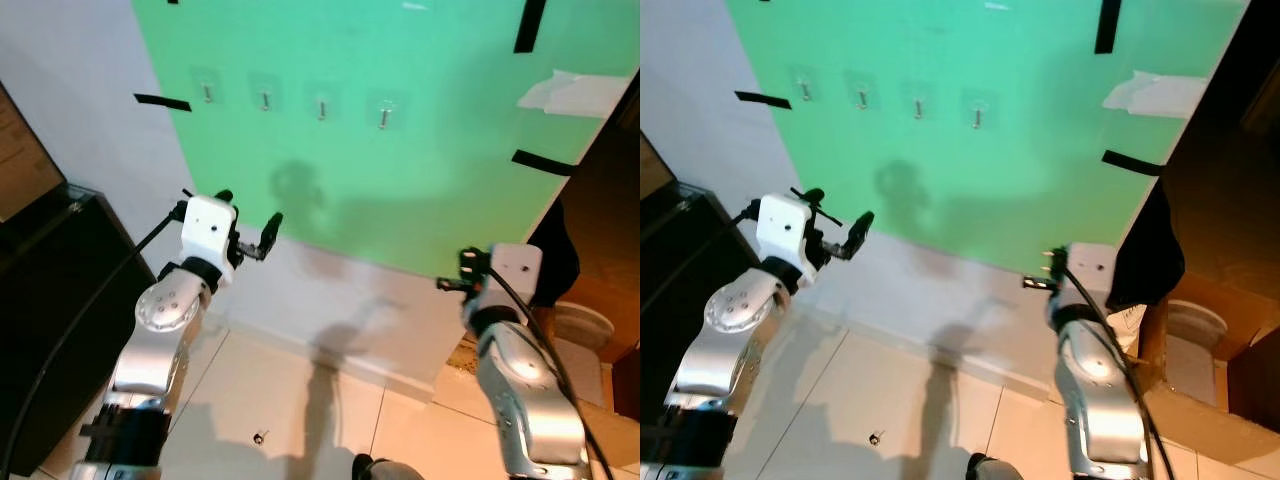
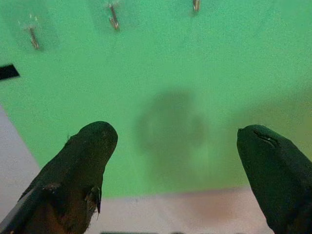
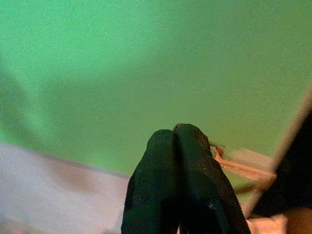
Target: Hang keys on a hook
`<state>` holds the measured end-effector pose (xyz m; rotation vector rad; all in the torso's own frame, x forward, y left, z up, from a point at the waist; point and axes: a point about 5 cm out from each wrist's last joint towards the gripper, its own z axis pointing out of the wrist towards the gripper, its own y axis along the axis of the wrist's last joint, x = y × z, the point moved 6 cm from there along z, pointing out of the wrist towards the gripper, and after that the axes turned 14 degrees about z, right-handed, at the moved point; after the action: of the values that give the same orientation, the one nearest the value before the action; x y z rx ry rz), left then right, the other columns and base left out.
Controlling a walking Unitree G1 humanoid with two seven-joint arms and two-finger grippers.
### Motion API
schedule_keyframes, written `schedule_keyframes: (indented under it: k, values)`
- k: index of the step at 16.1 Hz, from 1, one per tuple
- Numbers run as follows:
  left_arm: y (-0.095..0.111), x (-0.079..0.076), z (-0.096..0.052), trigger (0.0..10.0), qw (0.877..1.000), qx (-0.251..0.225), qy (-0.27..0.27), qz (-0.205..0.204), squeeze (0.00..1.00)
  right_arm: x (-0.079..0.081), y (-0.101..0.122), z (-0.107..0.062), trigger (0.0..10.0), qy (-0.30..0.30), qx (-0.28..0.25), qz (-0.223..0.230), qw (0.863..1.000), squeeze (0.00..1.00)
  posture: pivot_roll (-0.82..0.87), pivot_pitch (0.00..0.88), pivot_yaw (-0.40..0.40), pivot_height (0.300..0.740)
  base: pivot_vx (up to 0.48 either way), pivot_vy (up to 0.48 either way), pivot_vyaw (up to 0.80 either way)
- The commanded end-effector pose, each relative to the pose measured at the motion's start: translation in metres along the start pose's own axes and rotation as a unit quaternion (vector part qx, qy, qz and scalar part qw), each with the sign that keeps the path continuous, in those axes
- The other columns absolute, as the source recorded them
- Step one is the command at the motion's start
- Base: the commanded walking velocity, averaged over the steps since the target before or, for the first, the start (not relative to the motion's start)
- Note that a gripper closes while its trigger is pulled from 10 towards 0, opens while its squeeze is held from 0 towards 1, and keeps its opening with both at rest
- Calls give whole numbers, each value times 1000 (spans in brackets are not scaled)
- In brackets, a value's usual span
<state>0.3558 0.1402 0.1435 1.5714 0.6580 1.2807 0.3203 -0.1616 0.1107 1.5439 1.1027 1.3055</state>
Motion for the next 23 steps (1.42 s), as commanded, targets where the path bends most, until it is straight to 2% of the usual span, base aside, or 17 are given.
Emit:
schedule_keyframes:
  k: [1, 4, 7, 9, 11, 12, 14, 16, 20, 23]
  values:
    - [1, -6, -4, 10000, 1000, -2, -22, 9, 0, 15, 11, 2, 10000, 35, -16, 5, 999, 0, -26, 0, 29, 740, 251, 0, 0]
    - [-3, -4, -6, 10000, 999, 9, -26, 15, 0, 18, 16, 6, 10000, 38, -30, -23, 999, 0, -9, 0, 9, 740, 298, 0, 0]
    - [-2, -4, -6, 10000, 999, 9, -31, 16, 0, 13, 21, 8, 10000, 27, -37, -20, 999, 0, -8, 0, 8, 740, 335, 0, 267]
    - [-1, -6, -5, 10000, 999, 9, -37, 15, 0, 5, 25, 8, 10000, 10, -50, 5, 999, 0, -10, 0, 11, 740, 343, 0, 0]
    - [-1, -7, -5, 10000, 999, 10, -41, 17, 0, 6, 26, 8, 10000, 15, -52, 4, 999, 0, -11, 0, 12, 740, 345, 0, 0]
    - [-1, -7, -5, 10000, 999, 10, -45, 18, 0, 10, 26, 7, 10000, 27, -52, 6, 998, 0, -11, 0, 12, 740, 341, 0, 0]
    - [-1, -11, -7, 10000, 998, 10, -66, 19, 0, 27, 22, 4, 10000, 91, -32, 10, 995, 0, -11, 0, 14, 740, 142, 0, 0]
    - [-1, -14, -8, 10000, 996, 8, -86, 23, 0, 34, 22, 1, 10000, 125, -25, 8, 992, 0, -12, 0, 14, 740, 0, 0, 0]
    - [1, -24, -13, 10000, 988, 1, -149, 29, 0, 34, 37, 2, 10000, 143, -44, 24, 988, 0, -23, 0, 13, 740, 0, 0, 0]
    - [8, -32, -15, 10000, 979, -15, -200, 30, 0, 46, 45, 1, 10000, 182, -45, 32, 982, 0, -23, 0, 14, 740, 0, 0, 0]
